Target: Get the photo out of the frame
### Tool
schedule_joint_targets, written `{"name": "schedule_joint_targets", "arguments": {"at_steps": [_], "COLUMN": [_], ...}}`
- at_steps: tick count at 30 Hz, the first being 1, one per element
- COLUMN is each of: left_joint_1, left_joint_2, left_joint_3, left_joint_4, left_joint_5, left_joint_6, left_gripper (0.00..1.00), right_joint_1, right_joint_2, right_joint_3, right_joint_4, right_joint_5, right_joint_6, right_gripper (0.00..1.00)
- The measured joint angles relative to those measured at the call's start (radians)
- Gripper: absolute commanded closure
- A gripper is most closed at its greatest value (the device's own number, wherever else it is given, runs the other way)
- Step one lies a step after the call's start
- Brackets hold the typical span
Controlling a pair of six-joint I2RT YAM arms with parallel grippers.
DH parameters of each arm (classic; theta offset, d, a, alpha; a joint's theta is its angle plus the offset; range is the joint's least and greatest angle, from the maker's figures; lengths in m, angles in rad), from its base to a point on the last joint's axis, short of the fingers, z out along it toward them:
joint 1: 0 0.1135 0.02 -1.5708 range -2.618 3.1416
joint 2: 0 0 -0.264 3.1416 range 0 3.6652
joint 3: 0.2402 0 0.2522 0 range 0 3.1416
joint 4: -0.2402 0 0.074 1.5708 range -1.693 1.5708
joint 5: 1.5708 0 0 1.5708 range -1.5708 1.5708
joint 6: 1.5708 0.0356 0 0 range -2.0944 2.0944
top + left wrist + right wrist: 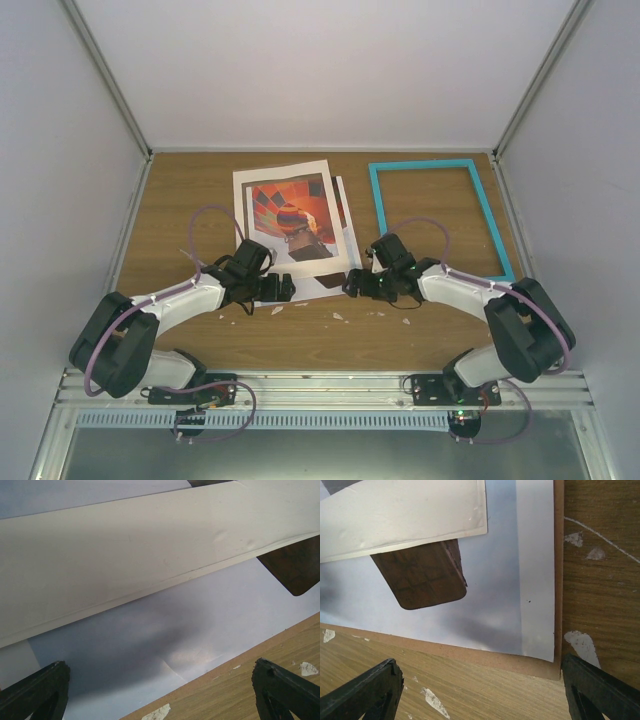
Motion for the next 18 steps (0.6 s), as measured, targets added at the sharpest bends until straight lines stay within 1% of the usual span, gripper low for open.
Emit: {"name": "schedule_joint_targets", "arguments": {"at_steps": [11,18], "left_joint_1": [0.000,0.000], "left_joint_2": [0.000,0.000], "left_joint_3": [0.000,0.000], "left_joint_4": [0.000,0.000], "left_joint_5": [0.000,0.001], "left_joint_6": [0.000,0.000], "left_gripper": [0.01,0.01], "right_joint_1": [-0.011,-0.022], "right_joint_2": [-0.003,-0.051], "right_joint_3": [-0.018,-0.021], "right_joint_4": [0.020,0.001], "right_joint_5": [-0.019,-0.008], "right_joint_6": [0.000,0.000], "right_gripper": [0.15,0.19]}}
